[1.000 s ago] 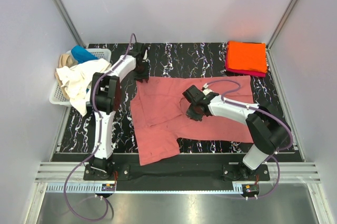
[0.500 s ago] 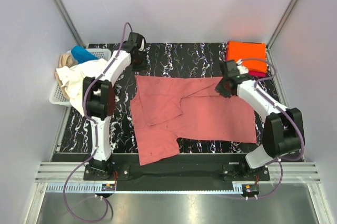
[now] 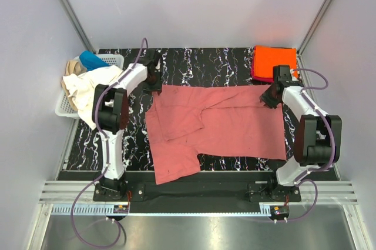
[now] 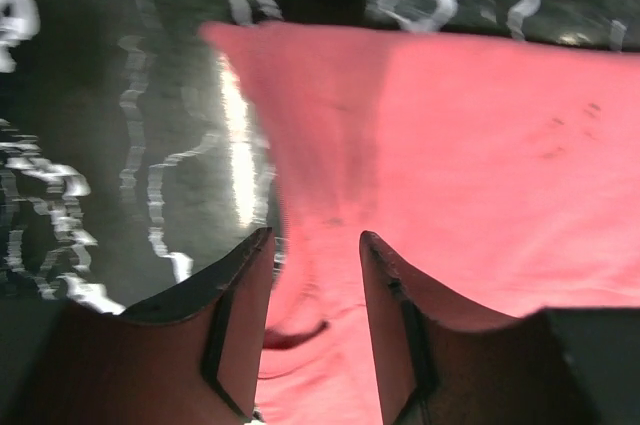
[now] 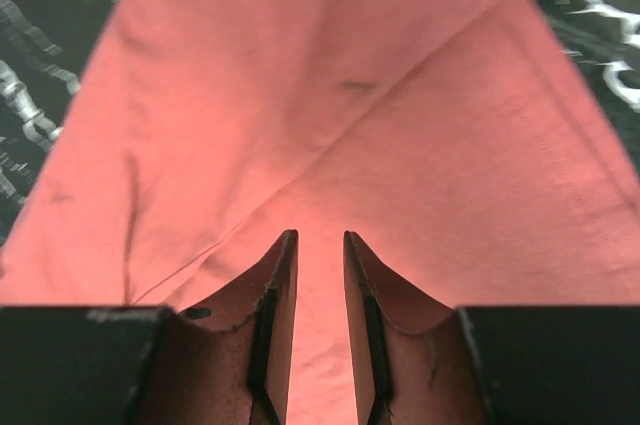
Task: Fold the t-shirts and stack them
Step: Fold the tshirt
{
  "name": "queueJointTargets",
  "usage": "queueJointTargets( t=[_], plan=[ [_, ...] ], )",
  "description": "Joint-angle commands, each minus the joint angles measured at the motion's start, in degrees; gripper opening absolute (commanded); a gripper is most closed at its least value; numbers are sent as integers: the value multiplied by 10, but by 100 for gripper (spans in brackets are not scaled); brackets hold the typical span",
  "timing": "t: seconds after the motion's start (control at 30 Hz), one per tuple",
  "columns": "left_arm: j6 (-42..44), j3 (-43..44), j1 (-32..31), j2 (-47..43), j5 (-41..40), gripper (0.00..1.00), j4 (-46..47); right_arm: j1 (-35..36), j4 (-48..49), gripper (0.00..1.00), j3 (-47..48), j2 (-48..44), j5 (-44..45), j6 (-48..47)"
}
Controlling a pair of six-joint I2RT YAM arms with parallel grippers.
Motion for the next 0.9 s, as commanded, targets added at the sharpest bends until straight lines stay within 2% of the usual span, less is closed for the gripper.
queueJointTargets(
  t=[0.0,0.13,0.37,0.43,0.47,0.53,0.57,0.6,0.87],
  plan=[
    [10,5,27,-43,-12,46,20,-37,9,32,-23,4,-9,5],
    [28,30,41,-2,40,45,20,-61,19,33,-46,-14,-2,3],
    [31,70,52,48,37,40,20,-93,31,32,-51,27,3,-5],
    [28,80,56,61,41,33,20,-100,38,31,-52,49,2,-6],
    [29,84,60,65,43,22,20,-103,41,31,-49,57,6,-9],
    [29,92,65,73,43,11,19,-111,46,31,-45,82,16,-22],
    [29,97,71,76,43,2,19,-116,48,31,-38,90,14,-27],
    [28,102,74,83,43,0,18,-119,52,31,-35,97,12,-35],
    [9,136,90,90,61,0,18,-127,79,31,-2,120,25,-82]
  ],
)
